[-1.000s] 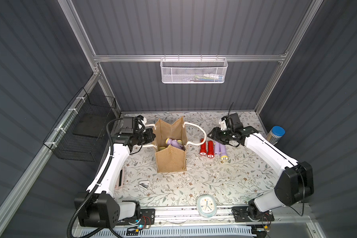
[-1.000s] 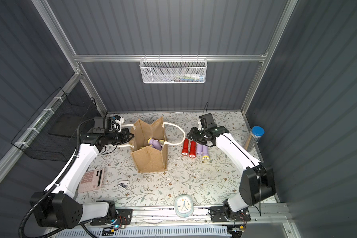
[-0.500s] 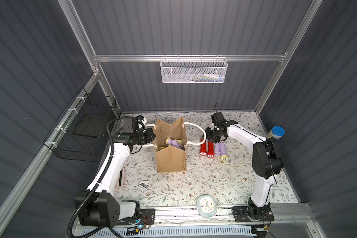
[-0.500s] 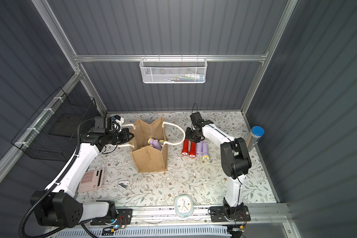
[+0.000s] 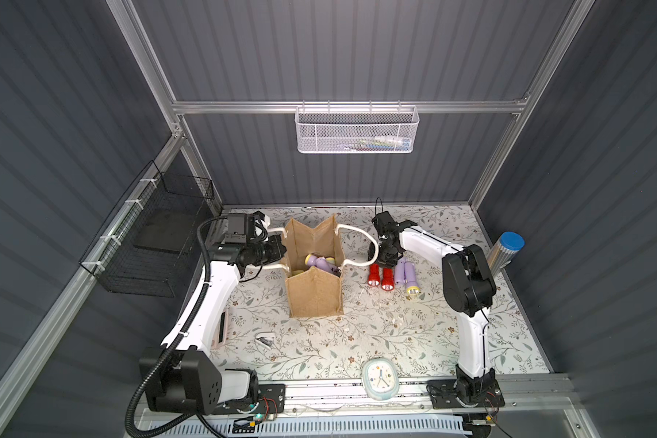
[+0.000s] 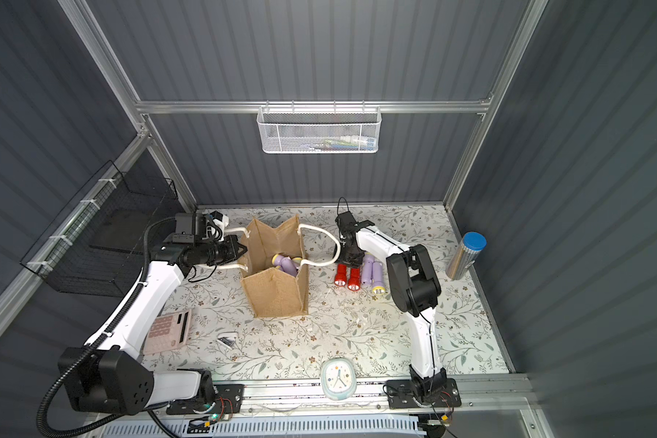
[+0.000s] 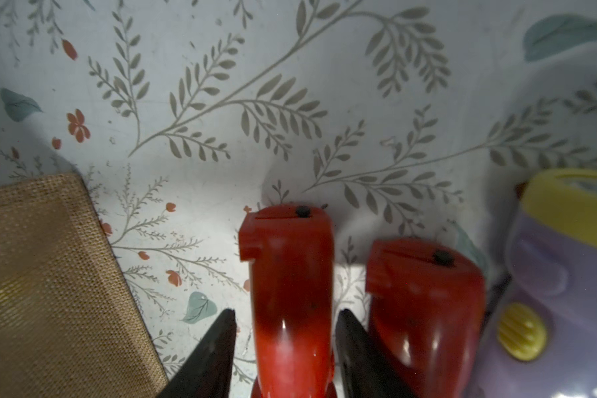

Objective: Put the flashlights into the tote bags
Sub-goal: Pick up the flashlight from the center of the board.

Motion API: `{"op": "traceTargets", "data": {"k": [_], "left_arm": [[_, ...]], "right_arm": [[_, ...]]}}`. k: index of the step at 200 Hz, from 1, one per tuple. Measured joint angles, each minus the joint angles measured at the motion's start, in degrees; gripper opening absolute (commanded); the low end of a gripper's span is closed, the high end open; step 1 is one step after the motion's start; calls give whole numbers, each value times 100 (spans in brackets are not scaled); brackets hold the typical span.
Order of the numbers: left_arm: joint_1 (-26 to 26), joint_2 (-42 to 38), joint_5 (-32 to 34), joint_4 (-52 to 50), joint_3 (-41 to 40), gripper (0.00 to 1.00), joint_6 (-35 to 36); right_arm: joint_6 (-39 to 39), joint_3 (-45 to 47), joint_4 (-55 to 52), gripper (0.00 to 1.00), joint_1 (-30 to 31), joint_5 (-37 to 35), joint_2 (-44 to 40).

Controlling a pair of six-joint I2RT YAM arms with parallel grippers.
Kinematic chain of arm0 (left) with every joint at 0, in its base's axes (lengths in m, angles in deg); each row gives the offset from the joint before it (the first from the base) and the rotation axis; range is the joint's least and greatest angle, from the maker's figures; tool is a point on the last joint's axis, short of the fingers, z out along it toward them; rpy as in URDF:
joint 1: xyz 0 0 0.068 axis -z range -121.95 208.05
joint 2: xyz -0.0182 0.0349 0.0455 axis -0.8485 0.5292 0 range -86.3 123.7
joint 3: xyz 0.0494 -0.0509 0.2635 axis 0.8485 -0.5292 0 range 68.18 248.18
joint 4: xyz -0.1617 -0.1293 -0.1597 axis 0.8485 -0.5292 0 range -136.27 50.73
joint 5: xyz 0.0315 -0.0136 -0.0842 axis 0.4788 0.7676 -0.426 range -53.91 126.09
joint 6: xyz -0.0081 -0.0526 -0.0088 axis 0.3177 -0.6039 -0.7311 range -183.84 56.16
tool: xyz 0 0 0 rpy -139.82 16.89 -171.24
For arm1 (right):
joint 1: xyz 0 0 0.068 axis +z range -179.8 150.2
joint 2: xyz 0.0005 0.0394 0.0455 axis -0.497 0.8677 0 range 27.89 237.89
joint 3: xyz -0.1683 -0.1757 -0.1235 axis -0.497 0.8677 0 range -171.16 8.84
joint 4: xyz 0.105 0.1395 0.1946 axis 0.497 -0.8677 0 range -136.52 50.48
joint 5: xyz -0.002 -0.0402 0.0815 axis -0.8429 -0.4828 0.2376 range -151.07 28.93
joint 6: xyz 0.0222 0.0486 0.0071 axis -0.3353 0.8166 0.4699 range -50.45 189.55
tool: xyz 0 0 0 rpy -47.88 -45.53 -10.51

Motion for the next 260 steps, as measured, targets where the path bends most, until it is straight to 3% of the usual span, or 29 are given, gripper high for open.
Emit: {"op": "traceTargets", "data": {"k": [83,133,166,200,260], "left_arm": [[0,2,33,2,0,0,0],[0,4,33,2,0,0,2],[0,4,31,2,0,0,0],[0,4,31,2,0,0,0],[0,0,31,2,0,0,-2]], "right_arm": [[-90,-407,-170,49,125,-422,455],[-199,-404,-166,30,170,-599,457],[-269,-330,-125,26,199,-658,411],[-369,240,-57,21,208,-579,-155],[-378,1005,302,19,155,-157,-2026]]}}
